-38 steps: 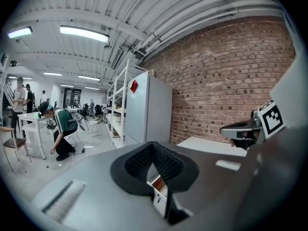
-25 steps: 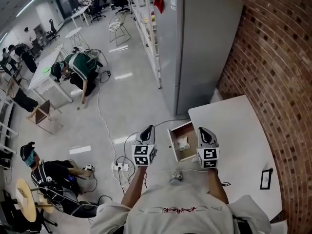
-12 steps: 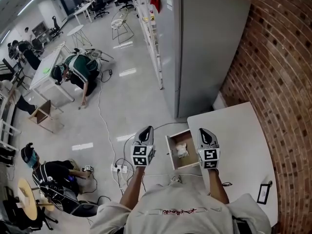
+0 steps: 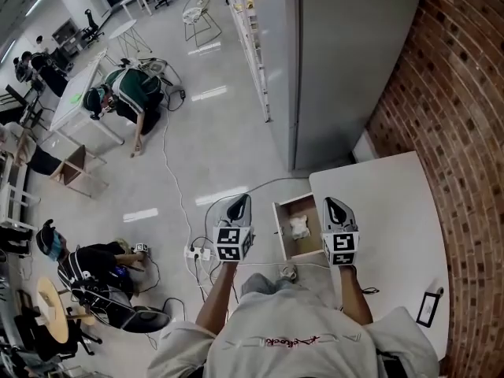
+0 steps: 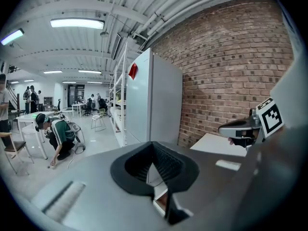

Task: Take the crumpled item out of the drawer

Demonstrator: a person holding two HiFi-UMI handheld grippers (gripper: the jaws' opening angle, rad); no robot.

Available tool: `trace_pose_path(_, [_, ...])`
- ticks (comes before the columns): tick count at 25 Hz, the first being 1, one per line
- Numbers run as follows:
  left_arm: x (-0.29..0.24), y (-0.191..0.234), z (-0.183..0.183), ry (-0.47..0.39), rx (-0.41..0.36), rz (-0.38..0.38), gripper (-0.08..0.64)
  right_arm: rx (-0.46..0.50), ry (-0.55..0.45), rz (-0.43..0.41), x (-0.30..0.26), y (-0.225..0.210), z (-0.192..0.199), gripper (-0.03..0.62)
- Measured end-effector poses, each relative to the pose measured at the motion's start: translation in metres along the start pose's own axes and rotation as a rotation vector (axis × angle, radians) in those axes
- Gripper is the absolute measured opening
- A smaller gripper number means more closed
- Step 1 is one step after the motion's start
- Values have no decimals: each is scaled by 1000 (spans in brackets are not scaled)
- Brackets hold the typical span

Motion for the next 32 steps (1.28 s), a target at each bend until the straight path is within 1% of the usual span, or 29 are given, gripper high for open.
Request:
trace_pose_path(6, [4, -2, 15, 34, 5, 8, 9, -4, 34, -11, 1, 7, 13, 12])
trace_pose_path(10, [5, 5, 23, 53, 13, 21, 9, -1, 56, -18, -6, 17, 18, 12])
trace_pose_path(16, [5, 17, 42, 92, 31, 59, 9, 7, 95, -14, -17, 36, 24, 12])
trace_pose_path(24, [-6, 43, 64, 124, 41, 112, 9, -10, 152, 5, -33, 63, 39, 12])
trace_pose_path(32, [-18, 56, 96, 178, 43, 156, 9, -38, 210, 26, -45, 80, 69, 12])
Point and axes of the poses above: the fingertips, and each gripper's own axes: x backward along the fingers, y to its left, z out of its underside, the point moved 10 cm from there along x, backward along the fingers, and after that the axes turned 2 degrees about y, right-handed, at the moved point
